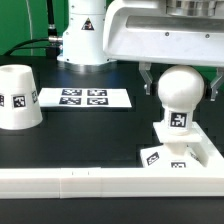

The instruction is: Assemble lamp

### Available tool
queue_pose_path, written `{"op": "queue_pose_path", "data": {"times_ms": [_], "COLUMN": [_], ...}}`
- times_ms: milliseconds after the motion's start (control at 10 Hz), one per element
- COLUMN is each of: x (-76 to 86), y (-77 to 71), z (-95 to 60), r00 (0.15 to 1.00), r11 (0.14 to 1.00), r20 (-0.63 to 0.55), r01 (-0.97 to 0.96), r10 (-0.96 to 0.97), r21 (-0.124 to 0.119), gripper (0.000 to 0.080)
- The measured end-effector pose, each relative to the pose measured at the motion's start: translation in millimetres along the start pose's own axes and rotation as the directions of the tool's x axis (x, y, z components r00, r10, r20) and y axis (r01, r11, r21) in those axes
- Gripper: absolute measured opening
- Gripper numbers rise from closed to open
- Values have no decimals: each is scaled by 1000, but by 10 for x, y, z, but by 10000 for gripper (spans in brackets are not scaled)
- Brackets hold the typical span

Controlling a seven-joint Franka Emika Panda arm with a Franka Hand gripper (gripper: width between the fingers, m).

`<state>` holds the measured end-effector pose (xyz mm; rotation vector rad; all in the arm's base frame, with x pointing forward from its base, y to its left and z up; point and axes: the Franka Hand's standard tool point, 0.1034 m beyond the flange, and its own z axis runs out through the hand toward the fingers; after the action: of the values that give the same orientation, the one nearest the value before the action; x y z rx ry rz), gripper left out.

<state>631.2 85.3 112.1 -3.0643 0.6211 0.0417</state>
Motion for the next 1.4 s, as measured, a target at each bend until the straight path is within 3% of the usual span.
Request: {"op": "queue_pose_path", "data": {"times_ms": [600, 700, 800, 1100, 1400], "x": [-46, -50, -53, -63, -258], "y": [71, 68, 66, 60, 240], "z": [0, 1, 10, -13, -297], "r00": [882, 881, 882, 909, 991], "r11": [882, 881, 882, 909, 990], "r20": [28, 29, 29, 27, -2], "r01": [-471, -473, -470, -416, -137], "r10": [471, 473, 470, 415, 137], "r21": [14, 13, 13, 16, 38], "gripper": [579, 579, 677, 698, 699]}}
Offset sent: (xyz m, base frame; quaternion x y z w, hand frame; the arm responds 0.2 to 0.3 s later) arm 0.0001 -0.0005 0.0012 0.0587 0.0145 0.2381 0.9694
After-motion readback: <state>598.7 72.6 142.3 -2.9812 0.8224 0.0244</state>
